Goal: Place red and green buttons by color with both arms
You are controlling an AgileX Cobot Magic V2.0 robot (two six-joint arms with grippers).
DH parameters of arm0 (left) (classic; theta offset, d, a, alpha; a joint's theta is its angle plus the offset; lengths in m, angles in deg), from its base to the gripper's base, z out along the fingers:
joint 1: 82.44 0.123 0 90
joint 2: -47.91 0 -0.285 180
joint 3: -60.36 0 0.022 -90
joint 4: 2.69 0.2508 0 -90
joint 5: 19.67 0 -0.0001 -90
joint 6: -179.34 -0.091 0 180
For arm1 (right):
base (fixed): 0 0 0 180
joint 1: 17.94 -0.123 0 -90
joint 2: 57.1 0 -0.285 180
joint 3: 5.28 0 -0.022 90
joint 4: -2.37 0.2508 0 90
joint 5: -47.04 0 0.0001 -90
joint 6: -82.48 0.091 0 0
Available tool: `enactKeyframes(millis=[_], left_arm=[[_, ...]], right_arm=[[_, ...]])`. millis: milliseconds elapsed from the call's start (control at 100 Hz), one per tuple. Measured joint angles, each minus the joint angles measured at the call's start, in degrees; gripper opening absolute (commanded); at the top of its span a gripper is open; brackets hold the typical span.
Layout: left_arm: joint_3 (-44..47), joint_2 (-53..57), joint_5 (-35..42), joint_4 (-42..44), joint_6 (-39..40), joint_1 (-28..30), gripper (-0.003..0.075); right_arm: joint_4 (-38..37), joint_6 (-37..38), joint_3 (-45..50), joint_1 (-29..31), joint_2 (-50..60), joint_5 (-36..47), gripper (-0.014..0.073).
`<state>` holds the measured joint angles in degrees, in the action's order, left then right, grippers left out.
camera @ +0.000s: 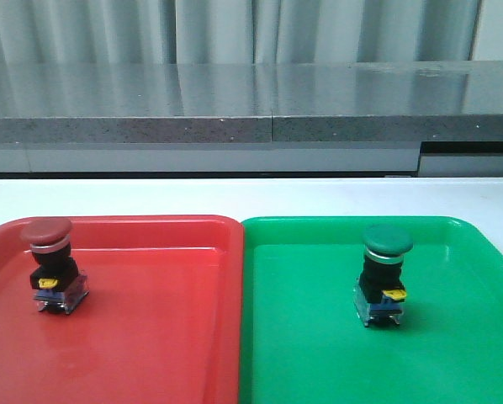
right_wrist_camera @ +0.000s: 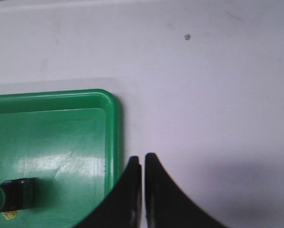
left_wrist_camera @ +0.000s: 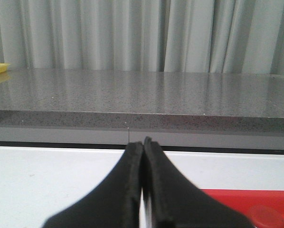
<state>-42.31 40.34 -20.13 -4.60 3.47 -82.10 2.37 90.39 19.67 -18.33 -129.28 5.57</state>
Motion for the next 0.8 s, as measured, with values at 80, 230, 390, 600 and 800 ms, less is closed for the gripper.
enactKeyframes(millis=[80, 230, 390, 600, 800], left_arm=[[0.0, 0.0, 0.0, 0.0, 0.0, 0.0, -0.002], [0.0, 0.0, 0.0, 0.0, 0.0, 0.0, -0.002], [0.0, 0.0, 0.0, 0.0, 0.0, 0.0, -0.002], [0.0, 0.0, 0.0, 0.0, 0.0, 0.0, -0.002], [0.0, 0.0, 0.0, 0.0, 0.0, 0.0, -0.002]], right_arm=[[-1.3, -0.2, 2.5, 0.7, 2.6, 0.9, -0.006], [-2.2, -0.4, 6.6, 1.0, 7.3, 5.2, -0.006], [-2.3, -0.4, 12.0, 1.0, 13.6, 11.1, -0.006], [-2.4, -0.4, 20.6, 1.0, 22.3, 20.4, -0.0064], [-2.4, -0.6, 29.1, 1.0, 31.6, 28.2, -0.0064]])
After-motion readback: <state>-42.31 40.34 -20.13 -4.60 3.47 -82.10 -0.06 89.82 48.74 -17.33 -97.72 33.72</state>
